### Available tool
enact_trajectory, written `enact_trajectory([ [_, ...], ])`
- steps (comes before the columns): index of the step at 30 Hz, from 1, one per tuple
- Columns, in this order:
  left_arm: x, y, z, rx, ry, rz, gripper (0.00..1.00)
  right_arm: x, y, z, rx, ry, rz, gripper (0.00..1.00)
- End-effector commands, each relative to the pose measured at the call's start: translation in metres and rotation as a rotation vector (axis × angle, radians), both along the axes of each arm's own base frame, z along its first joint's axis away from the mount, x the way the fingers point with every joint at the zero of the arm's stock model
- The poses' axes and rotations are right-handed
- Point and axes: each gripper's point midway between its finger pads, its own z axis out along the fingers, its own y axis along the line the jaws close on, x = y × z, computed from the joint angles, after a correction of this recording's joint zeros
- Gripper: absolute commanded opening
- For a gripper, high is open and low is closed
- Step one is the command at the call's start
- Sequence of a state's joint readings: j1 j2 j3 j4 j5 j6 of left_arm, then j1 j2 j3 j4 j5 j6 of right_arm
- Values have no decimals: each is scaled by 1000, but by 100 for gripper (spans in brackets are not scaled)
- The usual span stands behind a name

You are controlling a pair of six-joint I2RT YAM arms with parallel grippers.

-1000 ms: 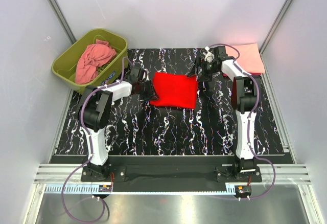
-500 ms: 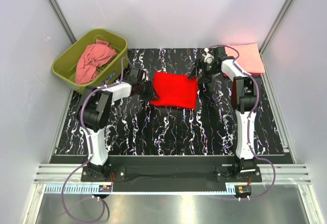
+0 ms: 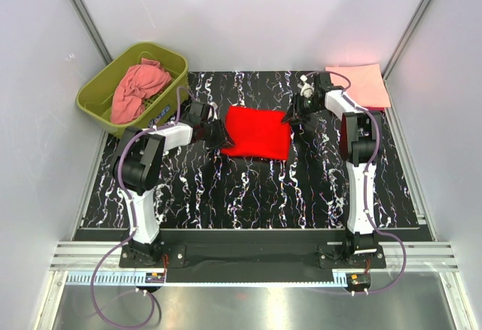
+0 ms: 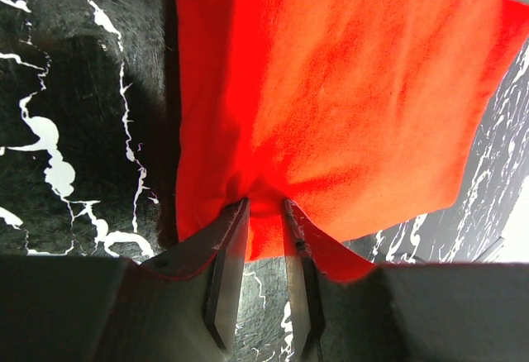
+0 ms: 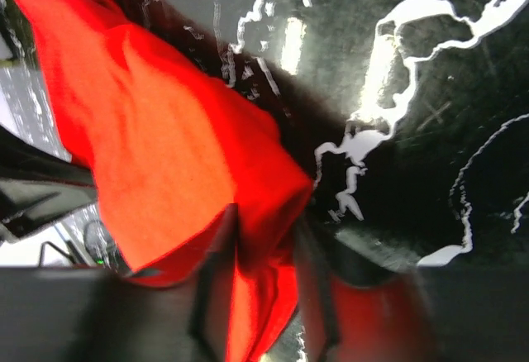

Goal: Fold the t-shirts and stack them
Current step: Neatly place the folded tshirt to the corner

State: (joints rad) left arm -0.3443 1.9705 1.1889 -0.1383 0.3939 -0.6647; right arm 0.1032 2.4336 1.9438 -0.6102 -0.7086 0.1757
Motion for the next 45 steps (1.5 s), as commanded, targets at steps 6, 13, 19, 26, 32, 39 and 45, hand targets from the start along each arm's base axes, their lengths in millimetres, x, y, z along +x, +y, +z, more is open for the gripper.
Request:
enact_trajectory([
  [6, -38, 28, -49, 92, 180, 61, 32, 14, 0, 17, -3, -107, 11, 0],
  [13, -31, 34, -16, 78, 189, 62, 38, 14, -11, 50, -77, -190, 30, 0],
  [19, -14, 27, 71, 57, 56, -16, 42, 24, -36, 77, -248, -273, 35, 0],
  [26, -18, 32, 131, 78, -87, -95, 44, 37, -72, 120, -436, -387, 7, 0],
  [32, -28, 32, 134, 69, -97, -146, 44, 43, -109, 154, -604, -461, -6, 0],
  [39, -36, 29, 126, 50, -87, -187, 44, 55, -159, 185, -767, -564, -48, 0],
  [45, -40, 23, 132, 10, -93, -213, 44, 66, -192, 207, -907, -610, -66, 0],
])
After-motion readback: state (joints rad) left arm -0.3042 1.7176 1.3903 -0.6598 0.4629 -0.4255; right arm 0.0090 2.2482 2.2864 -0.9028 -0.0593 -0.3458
